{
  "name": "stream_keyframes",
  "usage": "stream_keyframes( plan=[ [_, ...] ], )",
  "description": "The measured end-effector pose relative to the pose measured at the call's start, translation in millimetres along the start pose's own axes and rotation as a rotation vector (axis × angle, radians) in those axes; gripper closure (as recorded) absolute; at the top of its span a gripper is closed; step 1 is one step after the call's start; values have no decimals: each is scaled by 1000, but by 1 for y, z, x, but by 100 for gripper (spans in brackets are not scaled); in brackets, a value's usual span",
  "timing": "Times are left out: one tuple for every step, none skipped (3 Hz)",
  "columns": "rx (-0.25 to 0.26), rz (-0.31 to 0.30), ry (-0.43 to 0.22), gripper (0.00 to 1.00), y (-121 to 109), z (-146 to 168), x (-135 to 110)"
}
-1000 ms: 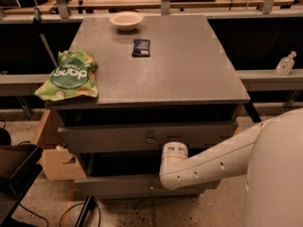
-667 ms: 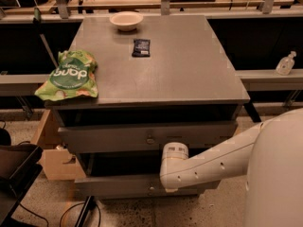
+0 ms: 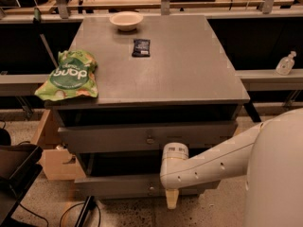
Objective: Open middle drawer
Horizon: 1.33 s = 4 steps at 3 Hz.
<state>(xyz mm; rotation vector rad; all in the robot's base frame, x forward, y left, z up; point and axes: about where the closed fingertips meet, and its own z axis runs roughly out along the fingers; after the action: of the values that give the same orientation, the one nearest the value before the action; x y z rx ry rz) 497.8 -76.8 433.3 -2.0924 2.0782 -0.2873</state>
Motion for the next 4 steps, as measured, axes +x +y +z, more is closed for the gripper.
stream_keyframes(
  plan=[
    [-48, 20, -16, 0, 4, 10, 2],
    [-53, 18, -16, 19, 6, 10, 2],
    [-55, 18, -16, 41, 7, 10, 2],
    [-89, 10, -8, 64, 20, 2, 4]
  ],
)
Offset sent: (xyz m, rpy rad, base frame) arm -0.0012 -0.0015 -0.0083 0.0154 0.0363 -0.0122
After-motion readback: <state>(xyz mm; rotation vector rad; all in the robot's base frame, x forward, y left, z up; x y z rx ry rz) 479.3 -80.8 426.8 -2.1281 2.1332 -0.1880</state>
